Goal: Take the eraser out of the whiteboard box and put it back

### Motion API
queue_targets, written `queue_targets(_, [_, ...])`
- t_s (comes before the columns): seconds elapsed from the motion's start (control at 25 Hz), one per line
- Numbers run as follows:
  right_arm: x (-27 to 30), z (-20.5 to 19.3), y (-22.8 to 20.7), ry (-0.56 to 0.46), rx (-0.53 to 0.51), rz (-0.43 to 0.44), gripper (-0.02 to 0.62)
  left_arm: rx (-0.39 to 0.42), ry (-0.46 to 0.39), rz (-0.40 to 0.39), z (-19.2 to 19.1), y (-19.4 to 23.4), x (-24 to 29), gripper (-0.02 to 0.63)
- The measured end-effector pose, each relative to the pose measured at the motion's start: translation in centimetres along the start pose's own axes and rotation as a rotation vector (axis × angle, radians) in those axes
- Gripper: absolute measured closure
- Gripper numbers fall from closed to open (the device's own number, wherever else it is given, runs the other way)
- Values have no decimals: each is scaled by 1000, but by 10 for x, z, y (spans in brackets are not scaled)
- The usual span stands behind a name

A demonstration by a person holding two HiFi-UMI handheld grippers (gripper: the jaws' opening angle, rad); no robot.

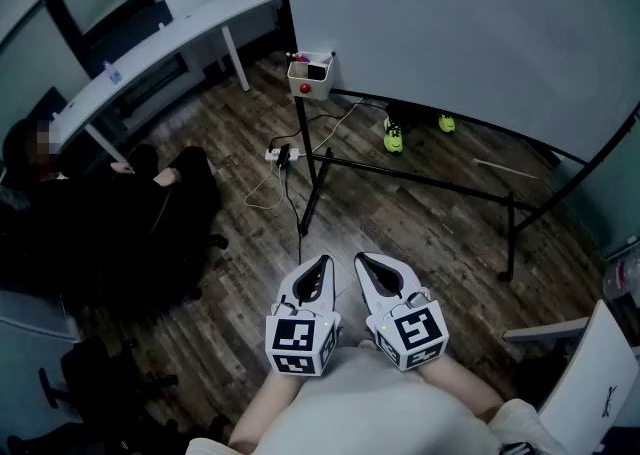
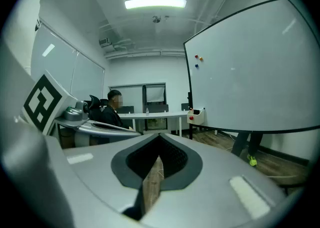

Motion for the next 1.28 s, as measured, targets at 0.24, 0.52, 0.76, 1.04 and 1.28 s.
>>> queue_targets(0.24, [-17, -11, 2, 14, -5, 12, 591, -37, 12, 17, -16, -15, -9, 604])
queue_targets(0.52, [-28, -16, -3, 19, -4, 23, 591, -80, 24, 29, -25, -28, -11, 604])
queue_targets(0.76, [-28, -16, -6, 0, 43, 65, 591, -83, 22, 46, -23, -31, -11, 604])
queue_targets(1.04, [-14, -14, -21, 7, 48, 67, 591, -89, 31, 38, -20, -20, 11, 604])
queue_targets(1.28, [11, -1, -41, 4, 45, 42, 591, -61, 33, 20, -2, -5, 38, 604])
Point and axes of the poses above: the fingertips, and each gripper's own axes: x forward along the fingers, y to its left, z out of its top, the point moved 10 cm from there along -x, backward along the fingers, and after that the axes turned 7 degrees about y, right-handed, at the moved point
